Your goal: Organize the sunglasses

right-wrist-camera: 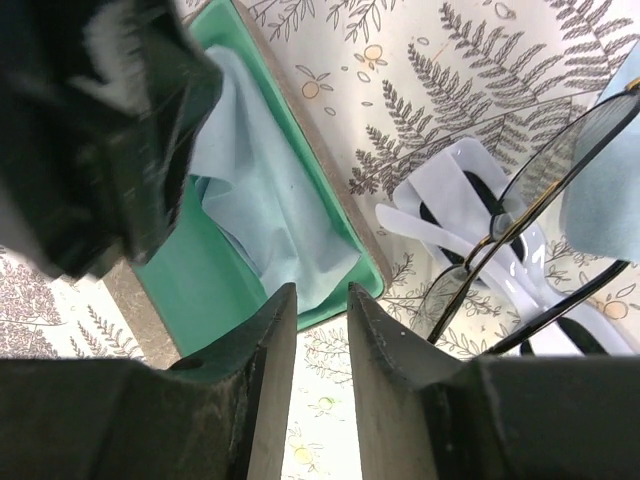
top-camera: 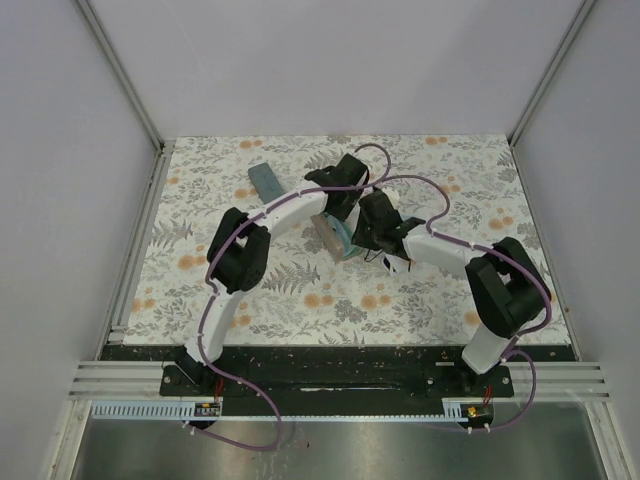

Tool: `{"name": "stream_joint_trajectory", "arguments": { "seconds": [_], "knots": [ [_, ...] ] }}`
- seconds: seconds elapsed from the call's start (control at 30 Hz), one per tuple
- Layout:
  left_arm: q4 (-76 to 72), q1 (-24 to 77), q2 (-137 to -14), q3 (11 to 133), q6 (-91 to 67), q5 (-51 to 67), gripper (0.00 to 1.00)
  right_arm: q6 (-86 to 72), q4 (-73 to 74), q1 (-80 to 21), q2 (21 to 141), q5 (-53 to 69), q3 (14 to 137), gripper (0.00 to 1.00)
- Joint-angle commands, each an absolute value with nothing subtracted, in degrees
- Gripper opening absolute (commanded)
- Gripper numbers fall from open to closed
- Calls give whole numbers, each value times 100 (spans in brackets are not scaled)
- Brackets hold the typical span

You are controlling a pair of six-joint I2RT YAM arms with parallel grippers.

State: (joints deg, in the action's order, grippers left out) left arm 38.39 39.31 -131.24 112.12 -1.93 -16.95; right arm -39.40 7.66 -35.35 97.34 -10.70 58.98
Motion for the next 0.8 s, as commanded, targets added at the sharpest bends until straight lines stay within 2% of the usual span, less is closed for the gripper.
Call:
{"name": "stream_joint_trajectory", "arguments": {
  "seconds": [0.0,0.13,0.33,0.37,0.4,0.47,0.57,0.63,0.7,0.77],
  "knots": [
    [4156,3867,-12394,11663,-343,-1469,55,-3613,861,-3209,9703,-643,6319,35],
    [4298,3841,-11884,11567,-579,-1292,61,-3376,993,-3041,10045,-72,6626,41],
    [4272,3578,-10786,10716,-1545,-845,65,-2813,1537,-3032,10914,333,7496,39],
    [4132,3490,-10575,10453,-1669,-557,67,-2743,1608,-3032,11064,377,7628,38],
    [3948,3428,-10373,10085,-1748,-188,78,-2690,1652,-3032,11196,395,7725,37],
    [3588,3279,-9934,9425,-1924,533,86,-2584,1705,-3032,11416,422,7883,34],
    [3156,3024,-9309,8502,-2240,843,92,-2531,1819,-3032,11610,299,7945,29],
    [2910,2813,-8958,7966,-2442,1123,93,-2549,1811,-3032,11602,307,7867,26],
    [2638,2620,-8624,7447,-2610,1379,93,-2627,1811,-3024,11532,474,7726,17],
    [2409,2549,-8360,6928,-2689,1415,93,-2785,1680,-3058,11400,623,7498,15]
  ]
}}
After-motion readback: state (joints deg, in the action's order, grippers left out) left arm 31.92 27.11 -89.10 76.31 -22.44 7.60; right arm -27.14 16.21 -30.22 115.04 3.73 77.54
